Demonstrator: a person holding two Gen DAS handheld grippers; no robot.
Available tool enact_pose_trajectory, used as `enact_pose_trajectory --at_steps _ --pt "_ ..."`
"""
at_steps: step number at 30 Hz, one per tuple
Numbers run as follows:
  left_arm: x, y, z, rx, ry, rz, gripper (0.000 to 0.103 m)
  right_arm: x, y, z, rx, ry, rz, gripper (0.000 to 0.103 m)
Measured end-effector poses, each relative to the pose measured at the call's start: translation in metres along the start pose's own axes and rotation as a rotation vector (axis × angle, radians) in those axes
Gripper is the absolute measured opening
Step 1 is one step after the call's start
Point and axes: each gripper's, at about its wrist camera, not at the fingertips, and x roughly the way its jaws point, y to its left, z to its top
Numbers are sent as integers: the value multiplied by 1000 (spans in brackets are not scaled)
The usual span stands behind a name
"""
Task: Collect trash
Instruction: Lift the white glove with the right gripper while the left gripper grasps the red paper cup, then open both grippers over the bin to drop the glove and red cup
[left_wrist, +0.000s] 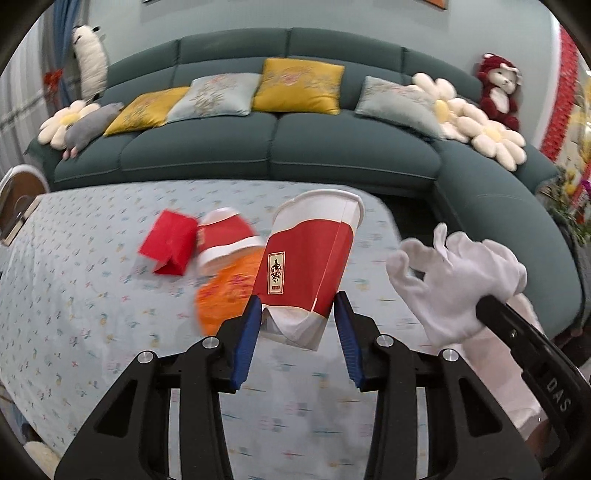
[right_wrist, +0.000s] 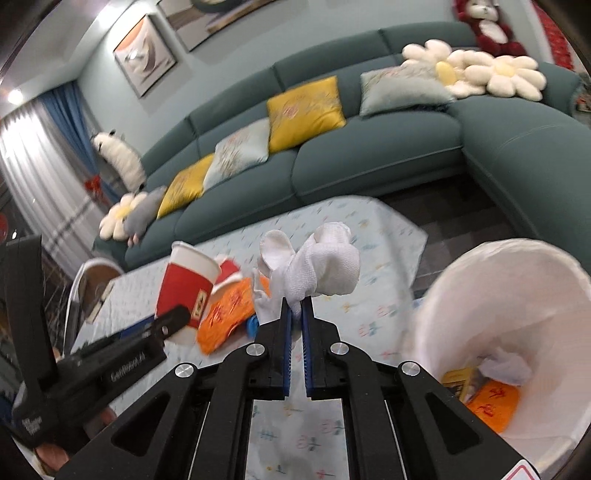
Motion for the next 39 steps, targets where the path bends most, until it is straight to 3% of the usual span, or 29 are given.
enact_pose_trajectory --at_steps 11,16,21,39 --pt "-27 -94 -1 113 -30 -142 39 -73 -76 12 138 -143 -139 6" --pt "-27 -131 -11 161 -14 -194 39 -91 -117 6 218 -165 -220 6" --pt "-21 -157 -20 176 17 -228 39 -98 -132 7 253 -189 -223 6" --pt "-1 -174 -23 163 77 -258 40 -94 -151 5 290 -166 -226 6"
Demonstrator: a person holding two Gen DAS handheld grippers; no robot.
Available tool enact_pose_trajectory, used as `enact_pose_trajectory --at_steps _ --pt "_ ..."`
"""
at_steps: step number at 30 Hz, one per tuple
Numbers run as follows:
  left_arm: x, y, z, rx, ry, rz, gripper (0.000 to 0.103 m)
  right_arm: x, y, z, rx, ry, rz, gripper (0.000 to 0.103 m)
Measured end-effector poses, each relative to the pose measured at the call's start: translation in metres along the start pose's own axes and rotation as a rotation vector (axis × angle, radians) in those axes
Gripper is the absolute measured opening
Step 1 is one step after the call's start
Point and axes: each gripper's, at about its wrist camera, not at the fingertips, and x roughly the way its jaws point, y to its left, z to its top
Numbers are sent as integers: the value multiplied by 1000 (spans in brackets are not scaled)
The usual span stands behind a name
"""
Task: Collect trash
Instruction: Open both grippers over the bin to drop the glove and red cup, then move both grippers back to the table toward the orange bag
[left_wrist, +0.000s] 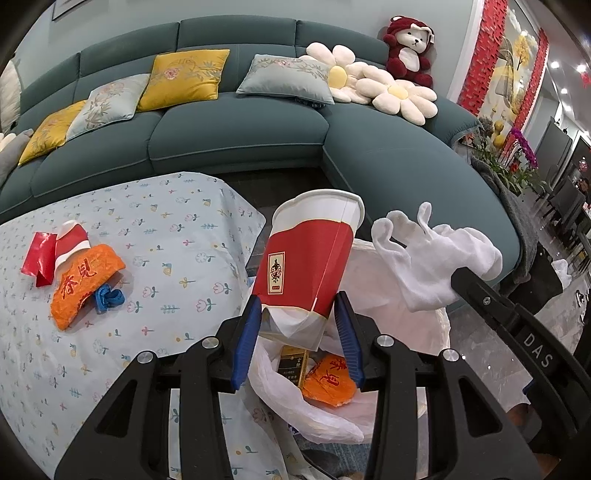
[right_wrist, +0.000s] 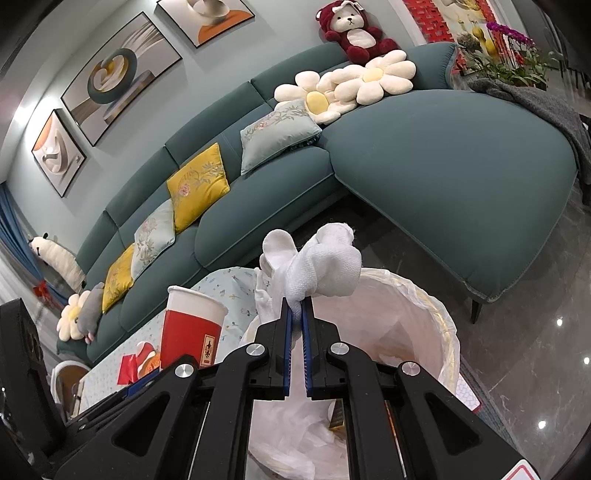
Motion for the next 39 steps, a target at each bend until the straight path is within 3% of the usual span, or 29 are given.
enact_pose_trajectory --at_steps 5,10,12,39 --pt "2 1 1 -3 7 -5 40 1 4 -1 -13 -2 -11 9" --pt "4 0 1 0 11 -12 42 -1 3 -1 -13 -23 -29 21" --pt "5 0 1 -3 16 -13 47 -2 5 -2 -13 -28 -31 26" --pt "-6 39 -1 -85 12 47 47 8 22 -7 -110 -2 -55 34"
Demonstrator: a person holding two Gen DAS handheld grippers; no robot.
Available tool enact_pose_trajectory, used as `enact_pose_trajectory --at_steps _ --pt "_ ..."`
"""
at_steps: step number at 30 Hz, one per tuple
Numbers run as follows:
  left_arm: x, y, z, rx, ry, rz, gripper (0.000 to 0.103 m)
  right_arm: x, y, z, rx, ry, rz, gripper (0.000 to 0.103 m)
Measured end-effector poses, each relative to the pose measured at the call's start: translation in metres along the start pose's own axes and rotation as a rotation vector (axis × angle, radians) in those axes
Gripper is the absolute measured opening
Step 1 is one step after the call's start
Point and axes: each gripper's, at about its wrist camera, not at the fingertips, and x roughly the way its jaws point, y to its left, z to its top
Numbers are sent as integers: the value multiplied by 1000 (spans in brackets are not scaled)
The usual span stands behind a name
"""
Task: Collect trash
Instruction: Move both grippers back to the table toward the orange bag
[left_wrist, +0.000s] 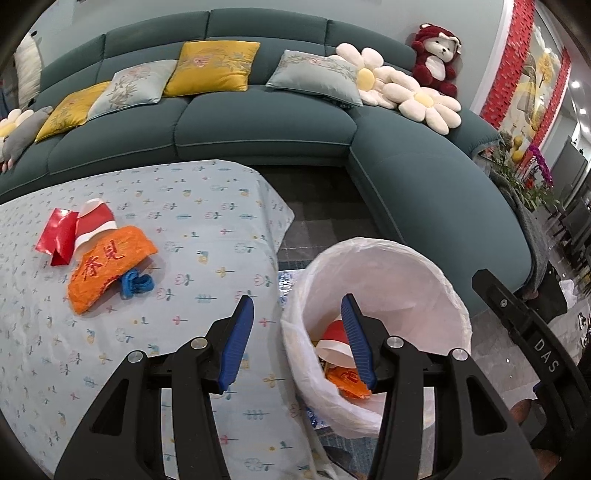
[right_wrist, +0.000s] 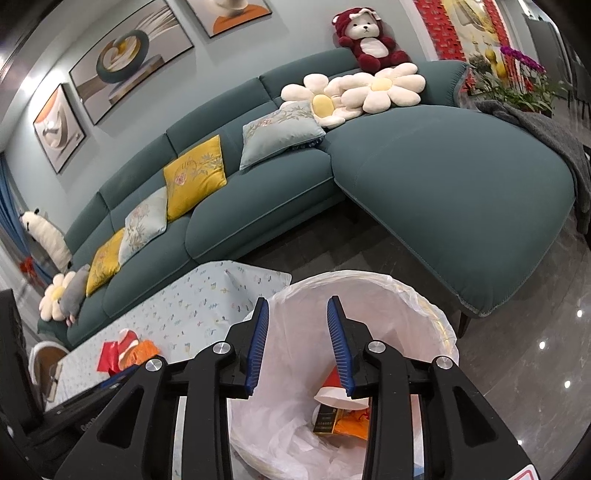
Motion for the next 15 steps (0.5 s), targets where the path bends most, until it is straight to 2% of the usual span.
enact_pose_trajectory --at_steps 15 --pt "1 51 -11 -76 14 54 47 18 32 -13 -136 60 -11 38"
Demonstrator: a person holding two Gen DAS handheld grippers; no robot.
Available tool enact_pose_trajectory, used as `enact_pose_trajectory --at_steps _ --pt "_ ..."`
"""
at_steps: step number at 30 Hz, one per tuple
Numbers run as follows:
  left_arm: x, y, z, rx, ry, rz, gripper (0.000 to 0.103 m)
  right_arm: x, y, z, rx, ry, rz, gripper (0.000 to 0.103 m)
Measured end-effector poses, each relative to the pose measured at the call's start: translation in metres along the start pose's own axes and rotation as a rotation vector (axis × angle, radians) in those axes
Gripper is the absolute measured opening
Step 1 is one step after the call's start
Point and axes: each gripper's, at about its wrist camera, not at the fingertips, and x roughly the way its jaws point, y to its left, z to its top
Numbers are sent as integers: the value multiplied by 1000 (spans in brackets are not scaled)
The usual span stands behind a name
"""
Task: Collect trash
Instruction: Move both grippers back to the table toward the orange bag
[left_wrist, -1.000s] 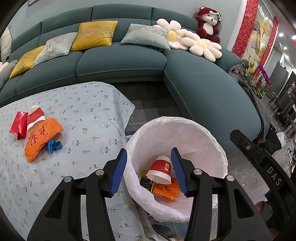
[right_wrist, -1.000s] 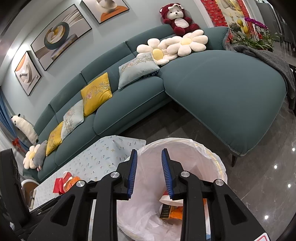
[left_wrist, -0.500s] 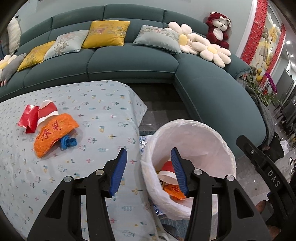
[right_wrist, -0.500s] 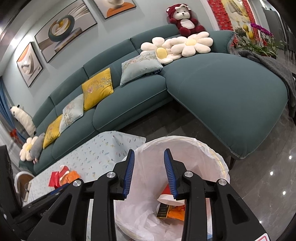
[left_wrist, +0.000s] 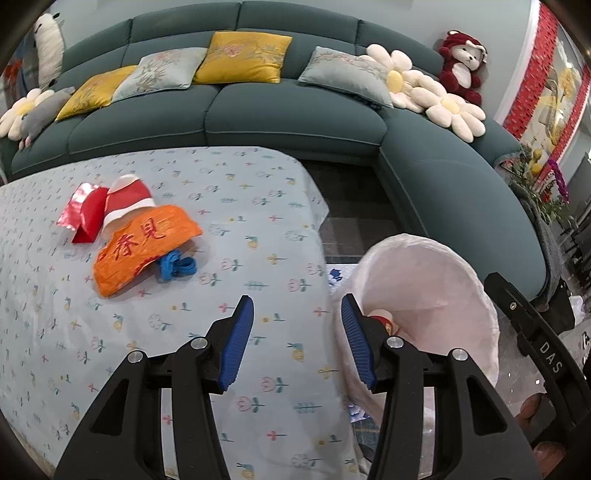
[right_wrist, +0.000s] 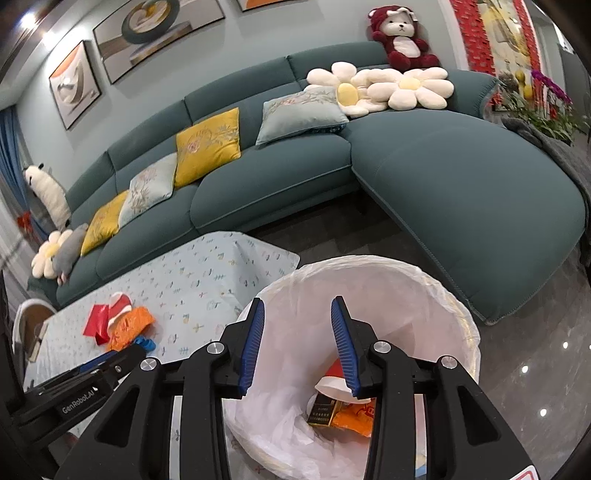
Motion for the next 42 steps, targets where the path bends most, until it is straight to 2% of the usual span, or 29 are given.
enact_pose_trajectory --at_steps 13,16,21,27,32,42 --pt "3 49 -4 -73 10 43 47 16 28 -10 -99 52 -5 38" --pt "3 63 -6 -90 9 62 54 19 37 -14 -123 64 1 38" --pt "3 88 -9 -94 -8 126 62 29 53 -22 -157 96 29 38" --pt "7 131 -12 -101 -5 206 62 40 82 -35 -208 132 75 38" --pt "15 158 -7 -122 -2 224 62 51 110 -45 -239 165 126 38" --pt "61 158 2 41 23 235 62 76 142 -60 -263 227 173 38"
